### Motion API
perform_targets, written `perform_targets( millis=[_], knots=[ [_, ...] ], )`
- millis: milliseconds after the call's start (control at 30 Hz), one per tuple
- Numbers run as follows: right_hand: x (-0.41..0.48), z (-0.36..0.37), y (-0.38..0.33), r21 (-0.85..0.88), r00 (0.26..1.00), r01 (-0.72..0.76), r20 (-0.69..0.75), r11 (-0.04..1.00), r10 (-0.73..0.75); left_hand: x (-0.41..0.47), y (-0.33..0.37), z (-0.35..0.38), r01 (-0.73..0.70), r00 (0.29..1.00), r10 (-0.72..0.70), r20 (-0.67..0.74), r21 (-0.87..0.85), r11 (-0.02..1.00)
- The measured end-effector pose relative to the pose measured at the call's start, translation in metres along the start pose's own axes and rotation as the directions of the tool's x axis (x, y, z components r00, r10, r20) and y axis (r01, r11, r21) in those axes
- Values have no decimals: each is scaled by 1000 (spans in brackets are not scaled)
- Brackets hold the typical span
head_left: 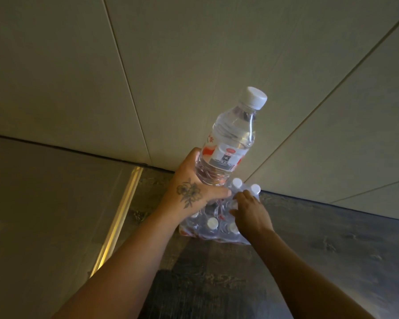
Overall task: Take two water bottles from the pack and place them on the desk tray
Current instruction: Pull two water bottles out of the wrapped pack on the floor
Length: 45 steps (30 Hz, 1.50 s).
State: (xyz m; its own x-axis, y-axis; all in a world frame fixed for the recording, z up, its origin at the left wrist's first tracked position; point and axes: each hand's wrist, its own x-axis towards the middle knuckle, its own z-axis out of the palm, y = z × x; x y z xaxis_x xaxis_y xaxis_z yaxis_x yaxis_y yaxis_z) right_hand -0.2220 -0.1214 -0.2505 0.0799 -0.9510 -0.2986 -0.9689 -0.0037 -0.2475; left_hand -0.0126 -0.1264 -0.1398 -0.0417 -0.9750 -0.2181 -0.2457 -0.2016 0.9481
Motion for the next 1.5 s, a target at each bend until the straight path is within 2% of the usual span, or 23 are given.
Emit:
perform_targets(
  millis=[100,200,400,600,700,800,967,1100,1200,1267,1367,1500],
  knots=[
    [-8,-17,-1,23,999,14,-37,1000,-13,-5,7,-4,12,1000,-12,15,-32,999],
    [-21,-58,-6,8,986,36,-165,999,-35,-6,12,-8,39,999,-38,32,-29,999],
    [-46,-150,-23,71,895,171,-428,983,-125,5,1,-9,41,999,-40,28,-34,999],
    [-43,-173,-26,108,881,153,-466,982,-87,8,4,3,84,991,-69,115,-122,989],
    [-37,-164,-26,69,894,127,-441,989,-84,4,5,10,79,988,-61,139,-125,989],
    [-32,-158,-23,63,875,137,-475,989,-91,4,8,20,82,986,-65,156,-109,991],
    [-23,-154,-8,214,849,227,-522,950,-85,18,8,33,44,979,-26,201,-83,996],
    [-15,-140,6,402,886,230,-463,886,-20,22,5,35,32,978,-13,210,-91,995],
    [-14,-111,10,499,936,243,-344,831,-67,23,6,36,21,982,1,190,-115,993],
    [-12,-92,10,584,947,231,-318,778,-42,24,5,37,29,982,-2,191,-137,990],
    [-1,-67,10,692,962,125,-261,711,84,22,6,35,54,976,-20,216,-150,987],
    [14,-39,3,743,975,35,-172,668,141,21,3,35,67,979,-39,202,-132,989]
  ],
)
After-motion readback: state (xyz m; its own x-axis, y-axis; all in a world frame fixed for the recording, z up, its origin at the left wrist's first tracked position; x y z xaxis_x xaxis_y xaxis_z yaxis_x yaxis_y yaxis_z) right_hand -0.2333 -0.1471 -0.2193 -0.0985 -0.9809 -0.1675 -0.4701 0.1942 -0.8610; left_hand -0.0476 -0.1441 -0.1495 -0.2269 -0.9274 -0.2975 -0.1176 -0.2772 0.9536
